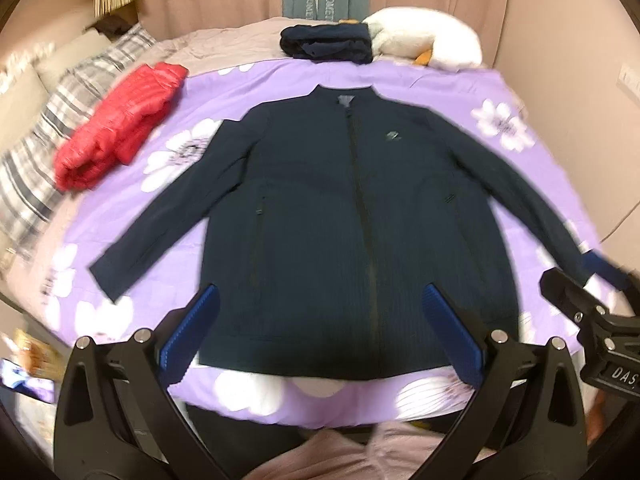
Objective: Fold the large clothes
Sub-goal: 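Grasp the navy jacket's sleeve cuff with the left gripper and lift it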
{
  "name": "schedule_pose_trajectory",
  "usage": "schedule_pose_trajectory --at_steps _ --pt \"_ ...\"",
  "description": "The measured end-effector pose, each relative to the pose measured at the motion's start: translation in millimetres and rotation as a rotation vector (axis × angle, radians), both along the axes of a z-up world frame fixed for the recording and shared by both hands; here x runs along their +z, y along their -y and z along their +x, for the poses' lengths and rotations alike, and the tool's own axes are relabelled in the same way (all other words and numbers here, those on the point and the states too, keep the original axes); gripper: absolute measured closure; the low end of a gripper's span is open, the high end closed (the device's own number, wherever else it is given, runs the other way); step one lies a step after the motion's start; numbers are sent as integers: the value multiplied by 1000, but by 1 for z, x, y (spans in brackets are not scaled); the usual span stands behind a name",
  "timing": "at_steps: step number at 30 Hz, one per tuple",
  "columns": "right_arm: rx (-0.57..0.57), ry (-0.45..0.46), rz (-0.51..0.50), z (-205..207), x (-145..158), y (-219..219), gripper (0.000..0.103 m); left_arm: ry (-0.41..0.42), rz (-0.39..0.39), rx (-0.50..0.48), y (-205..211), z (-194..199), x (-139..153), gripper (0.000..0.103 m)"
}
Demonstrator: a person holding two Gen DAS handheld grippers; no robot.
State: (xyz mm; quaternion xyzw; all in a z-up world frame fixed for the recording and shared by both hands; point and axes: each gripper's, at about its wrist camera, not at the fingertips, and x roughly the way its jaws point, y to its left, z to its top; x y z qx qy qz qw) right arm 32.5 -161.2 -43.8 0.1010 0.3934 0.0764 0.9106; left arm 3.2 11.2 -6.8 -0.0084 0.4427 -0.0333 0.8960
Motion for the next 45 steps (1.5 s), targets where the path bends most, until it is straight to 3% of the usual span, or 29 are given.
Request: schedule_pose_trajectory --at_steps 4,6,8,12,14,17,22,28,32,36,45 --pt "17 164 188 -5 -2 16 1 28 -290 -2 -33 9 -14 2" --pt "39 252 254 -6 -7 19 1 80 -396 30 -51 11 -22 2" --pt "93 282 281 -1 -10 16 1 155 -468 79 -72 11 -34 2" --pt "236 314 314 12 -22 -1 1 132 -521 194 -110 26 -66 2" --pt "312 279 336 22 -31 -17 1 97 -574 277 -135 33 -90 2" --pt "374 205 352 40 -39 -41 1 80 -581 427 -179 34 -121 2" --pt "446 183 284 50 -39 -77 1 58 -639 625 -248 22 -160 2" --pt "485 177 203 58 -47 -97 1 100 -792 793 -318 3 -191 2" --pt "473 166 190 57 -52 -93 1 109 -856 864 -349 -7 -206 2" --pt "459 161 190 63 -54 -91 1 111 -980 881 -371 -4 -222 2" --pt "462 159 167 66 -57 -95 1 150 -998 894 -395 29 -230 2"
